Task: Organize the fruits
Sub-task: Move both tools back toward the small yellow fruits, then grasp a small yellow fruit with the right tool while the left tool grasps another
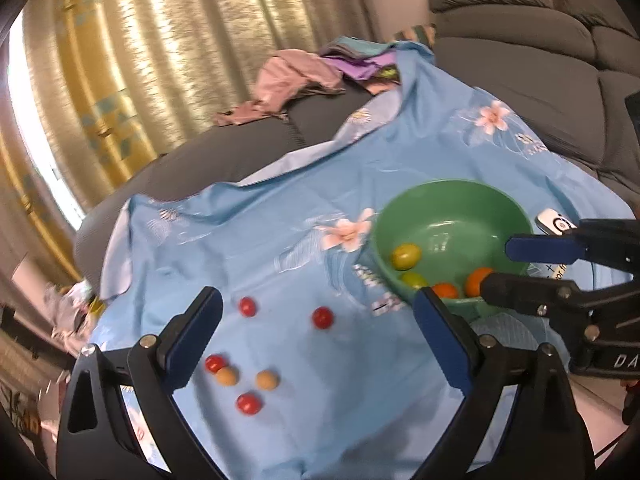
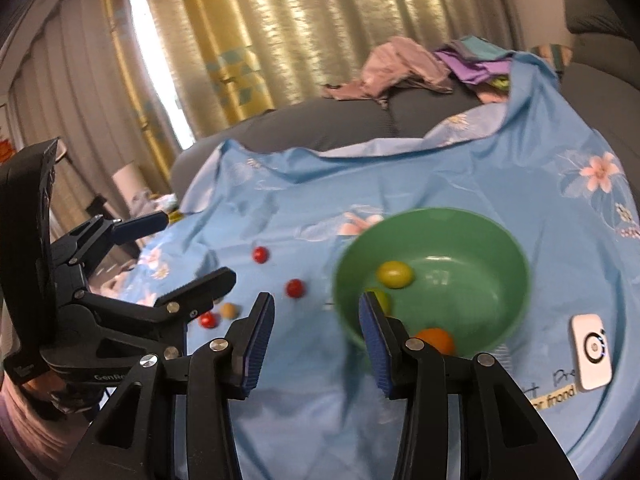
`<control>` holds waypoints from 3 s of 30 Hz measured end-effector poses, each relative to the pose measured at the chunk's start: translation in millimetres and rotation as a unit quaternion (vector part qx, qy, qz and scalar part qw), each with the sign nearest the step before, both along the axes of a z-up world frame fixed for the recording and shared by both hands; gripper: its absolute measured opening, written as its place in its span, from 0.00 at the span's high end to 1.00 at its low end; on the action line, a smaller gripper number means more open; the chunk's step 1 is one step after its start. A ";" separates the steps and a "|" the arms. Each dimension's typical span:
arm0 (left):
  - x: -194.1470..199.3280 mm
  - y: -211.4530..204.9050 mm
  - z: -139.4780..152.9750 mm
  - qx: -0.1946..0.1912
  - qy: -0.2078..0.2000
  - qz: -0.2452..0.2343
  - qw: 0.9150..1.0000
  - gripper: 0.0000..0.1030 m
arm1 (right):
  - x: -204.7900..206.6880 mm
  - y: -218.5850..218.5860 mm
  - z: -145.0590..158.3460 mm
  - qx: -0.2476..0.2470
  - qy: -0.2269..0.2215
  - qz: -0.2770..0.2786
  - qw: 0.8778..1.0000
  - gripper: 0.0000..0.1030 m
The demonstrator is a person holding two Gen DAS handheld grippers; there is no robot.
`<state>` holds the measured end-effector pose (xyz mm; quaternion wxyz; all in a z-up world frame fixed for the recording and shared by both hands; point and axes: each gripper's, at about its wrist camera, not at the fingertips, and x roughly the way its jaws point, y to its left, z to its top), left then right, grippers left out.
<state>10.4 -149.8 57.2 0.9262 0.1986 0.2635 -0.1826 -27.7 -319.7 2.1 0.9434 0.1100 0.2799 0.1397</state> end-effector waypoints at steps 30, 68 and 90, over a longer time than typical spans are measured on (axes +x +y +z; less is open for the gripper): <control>-17.8 105.6 4.3 -0.021 -0.013 0.119 0.993 0.01 | 7.9 91.7 13.7 -0.042 0.005 0.088 0.995 0.50; 55.5 182.7 -90.2 -0.175 0.196 0.068 0.962 0.19 | 120.8 164.2 -85.1 -0.101 0.137 0.172 0.970 0.53; 116.5 148.1 -109.1 -0.140 0.233 0.060 0.961 0.45 | 141.1 147.2 -93.0 -0.074 0.143 0.178 0.971 0.73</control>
